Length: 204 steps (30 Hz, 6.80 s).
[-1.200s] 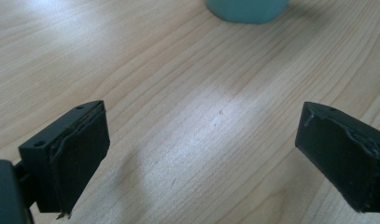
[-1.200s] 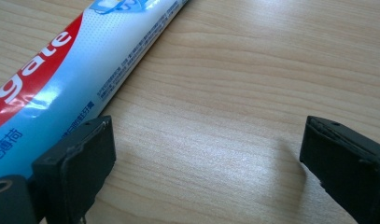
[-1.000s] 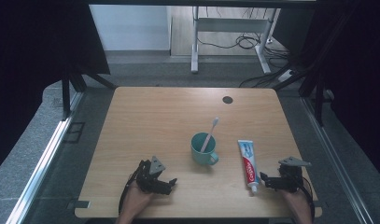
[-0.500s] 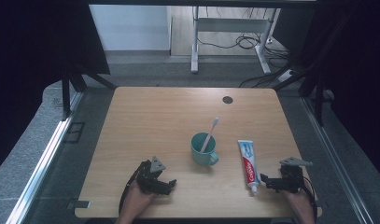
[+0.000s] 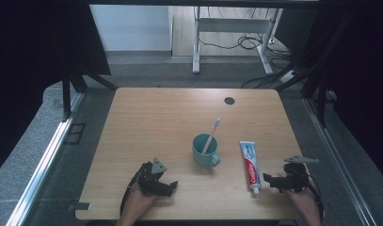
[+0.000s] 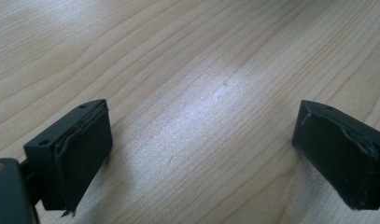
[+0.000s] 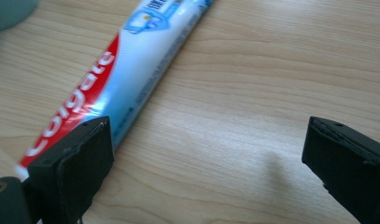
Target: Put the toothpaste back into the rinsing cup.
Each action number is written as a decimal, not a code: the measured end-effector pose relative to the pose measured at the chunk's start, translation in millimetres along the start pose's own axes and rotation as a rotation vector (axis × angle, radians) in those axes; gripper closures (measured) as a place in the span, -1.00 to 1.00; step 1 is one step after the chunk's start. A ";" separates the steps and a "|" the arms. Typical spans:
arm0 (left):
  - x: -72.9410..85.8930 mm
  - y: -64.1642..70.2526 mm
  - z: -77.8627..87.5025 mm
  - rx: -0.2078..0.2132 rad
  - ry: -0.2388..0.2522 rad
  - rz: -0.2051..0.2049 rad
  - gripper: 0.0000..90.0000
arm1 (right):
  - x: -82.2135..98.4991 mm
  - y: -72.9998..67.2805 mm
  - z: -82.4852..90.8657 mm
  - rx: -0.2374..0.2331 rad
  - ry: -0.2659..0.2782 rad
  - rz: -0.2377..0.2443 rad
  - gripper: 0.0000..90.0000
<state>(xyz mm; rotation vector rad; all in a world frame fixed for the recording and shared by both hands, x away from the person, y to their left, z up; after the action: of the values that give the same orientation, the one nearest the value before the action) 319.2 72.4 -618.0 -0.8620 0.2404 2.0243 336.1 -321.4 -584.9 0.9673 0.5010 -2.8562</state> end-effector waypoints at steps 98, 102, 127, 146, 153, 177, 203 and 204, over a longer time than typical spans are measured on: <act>0.6 -0.9 0.7 -0.004 -0.006 0.003 -0.87 | -25.7 -59.0 -59.0 0.192 -0.605 0.130 0.02; 0.6 -1.0 0.7 -0.004 -0.006 0.002 -0.87 | -25.5 -60.0 -59.8 0.191 -0.618 0.176 0.09; 0.5 -0.9 0.6 -0.005 -0.007 0.008 -0.87 | -30.2 -69.8 -51.6 0.133 -0.575 0.260 0.57; 0.5 -1.1 0.6 -0.006 -0.009 0.009 -0.87 | -45.9 -82.3 -30.5 0.047 -0.446 0.274 0.58; 0.5 -1.1 0.6 -0.006 -0.009 0.008 -0.87 | -51.6 -83.8 -22.8 0.025 -0.379 0.265 0.58; 0.2 -1.0 0.3 -0.007 -0.005 0.012 -0.87 | -73.7 -97.8 4.8 -0.103 -0.138 0.263 0.58; 0.2 -1.1 0.3 -0.007 -0.005 0.011 -0.87 | -95.0 -128.2 25.5 -0.232 0.049 0.267 0.59; 0.2 -1.1 0.3 -0.007 -0.005 0.011 -0.87 | -95.8 -129.7 26.1 -0.236 0.054 0.269 0.59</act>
<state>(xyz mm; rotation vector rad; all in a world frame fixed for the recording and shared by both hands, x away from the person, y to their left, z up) 319.9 73.3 -617.8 -0.8613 0.2357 2.0381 373.6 -210.1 -471.3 0.9872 0.6419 -2.4743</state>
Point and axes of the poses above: each handheld gripper's, and its own axes: z roughly backward along the jaws, x roughly out of its underside, y roughly to its right, the point moved 10 cm from there along -z, roughly forward along the jaws, and after that the axes turned 15 degrees about -z, right-handed, at the moved point
